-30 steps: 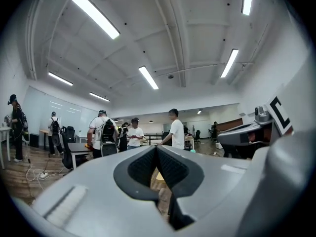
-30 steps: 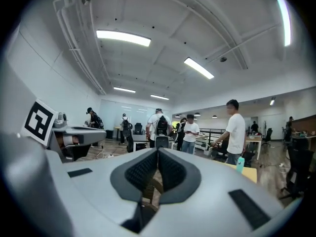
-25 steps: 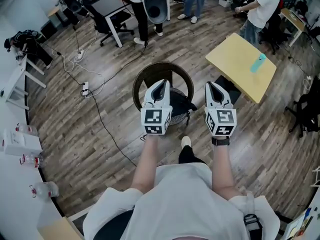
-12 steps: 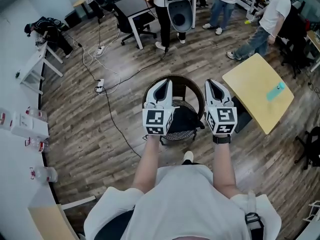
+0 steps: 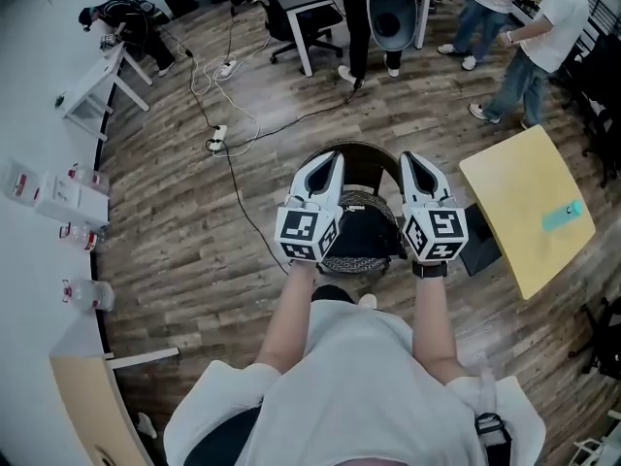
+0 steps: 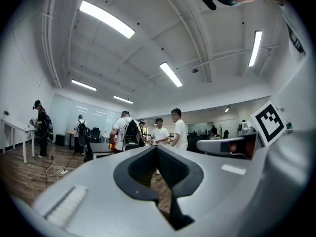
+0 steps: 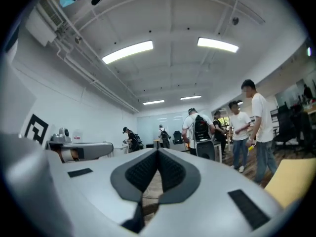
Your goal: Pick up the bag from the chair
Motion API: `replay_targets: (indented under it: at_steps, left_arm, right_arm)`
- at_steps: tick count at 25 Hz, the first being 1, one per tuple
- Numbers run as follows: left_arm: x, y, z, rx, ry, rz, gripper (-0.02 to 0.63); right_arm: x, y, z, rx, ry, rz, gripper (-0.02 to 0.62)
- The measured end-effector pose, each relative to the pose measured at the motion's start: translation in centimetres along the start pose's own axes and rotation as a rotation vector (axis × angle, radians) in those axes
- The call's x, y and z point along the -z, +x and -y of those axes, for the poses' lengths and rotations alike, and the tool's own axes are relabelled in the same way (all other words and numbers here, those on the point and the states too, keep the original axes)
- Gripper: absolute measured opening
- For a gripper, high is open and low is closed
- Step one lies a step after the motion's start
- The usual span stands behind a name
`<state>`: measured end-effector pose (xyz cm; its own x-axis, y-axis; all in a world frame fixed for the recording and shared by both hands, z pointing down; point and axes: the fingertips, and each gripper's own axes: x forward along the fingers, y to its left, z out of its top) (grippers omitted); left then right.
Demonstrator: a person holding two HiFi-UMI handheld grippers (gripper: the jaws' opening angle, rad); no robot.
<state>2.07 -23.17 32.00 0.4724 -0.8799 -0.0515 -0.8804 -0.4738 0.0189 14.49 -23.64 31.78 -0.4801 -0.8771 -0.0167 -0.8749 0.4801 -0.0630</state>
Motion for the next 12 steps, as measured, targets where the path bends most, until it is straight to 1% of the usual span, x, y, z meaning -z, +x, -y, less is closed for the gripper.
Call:
replay_targets:
  at_steps: [2, 4, 8, 12]
  left_arm:
    - [1.0, 0.0, -0.9, -0.027, -0.016, -0.027, 0.009]
    - [1.4, 0.0, -1.6, -0.043, -0.023, -0.037, 0.009]
    - [2.9, 0.4, -2.6, -0.053, -0.015, -0.069, 0.009]
    - [6.1, 1.2, -4.0, -0.062, -0.031, -0.119, 0.009]
  right_arm:
    - [0.9, 0.6, -0.3, -0.037, 0.021, -0.001, 0.009]
    - [1.7, 1.2, -0.5, -0.052, 0.008, -0.017, 0.009]
    - [3.7, 2.4, -0.1, -0.04, 0.016, -0.057, 0.009]
    - [7.1, 3.7, 0.1, -0.033, 0.012, -0.129, 0.009]
